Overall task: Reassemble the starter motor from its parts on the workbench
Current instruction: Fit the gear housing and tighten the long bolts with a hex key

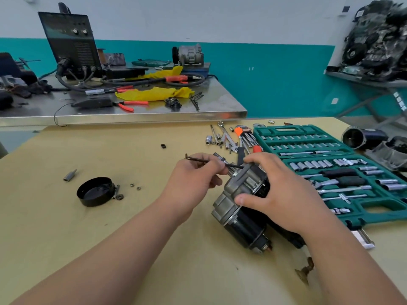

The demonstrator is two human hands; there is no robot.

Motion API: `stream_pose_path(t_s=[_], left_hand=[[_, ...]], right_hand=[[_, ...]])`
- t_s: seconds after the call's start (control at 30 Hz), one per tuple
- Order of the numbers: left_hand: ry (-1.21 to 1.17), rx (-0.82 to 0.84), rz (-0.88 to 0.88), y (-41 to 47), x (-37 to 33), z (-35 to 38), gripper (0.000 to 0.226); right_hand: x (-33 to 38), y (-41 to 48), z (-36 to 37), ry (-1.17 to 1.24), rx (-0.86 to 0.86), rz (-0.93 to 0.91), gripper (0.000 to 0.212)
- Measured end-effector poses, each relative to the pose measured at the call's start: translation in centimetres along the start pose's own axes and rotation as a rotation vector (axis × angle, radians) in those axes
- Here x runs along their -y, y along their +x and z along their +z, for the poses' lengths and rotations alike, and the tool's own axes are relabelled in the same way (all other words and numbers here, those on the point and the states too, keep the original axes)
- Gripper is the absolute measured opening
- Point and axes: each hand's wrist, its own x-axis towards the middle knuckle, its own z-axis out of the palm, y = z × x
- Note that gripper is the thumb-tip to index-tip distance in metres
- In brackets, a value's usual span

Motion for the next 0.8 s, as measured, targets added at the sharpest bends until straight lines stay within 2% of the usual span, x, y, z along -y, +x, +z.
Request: stream_pose_path(t_s=[0.17, 0.33, 0.67, 0.8], left_hand=[[-0.031, -0.072, -0.011, 0.6, 0.2, -0.7, 0.018], [-0.012, -0.006, -0.054, 1.0, 0.8, -1.1, 0.022], [0.037, 0.025, -0.01, 1.4, 0.2, -0.9, 0.013], [0.034, 0.006, -0.043, 1.4, 0.3, -0.5, 0.011]], right_hand=[[0.0, 0.0, 0.0, 0.007, -0.007, -0.013, 0.069], [-0.1, 0.0, 0.0, 0.003, -0.002, -0.021, 0.07], [-0.1, 0.0, 0.0, -0.01, -0.005, -0.023, 0.07], [0.0, 0.0, 0.0, -0.007, -0.007, -0.022, 0.07]])
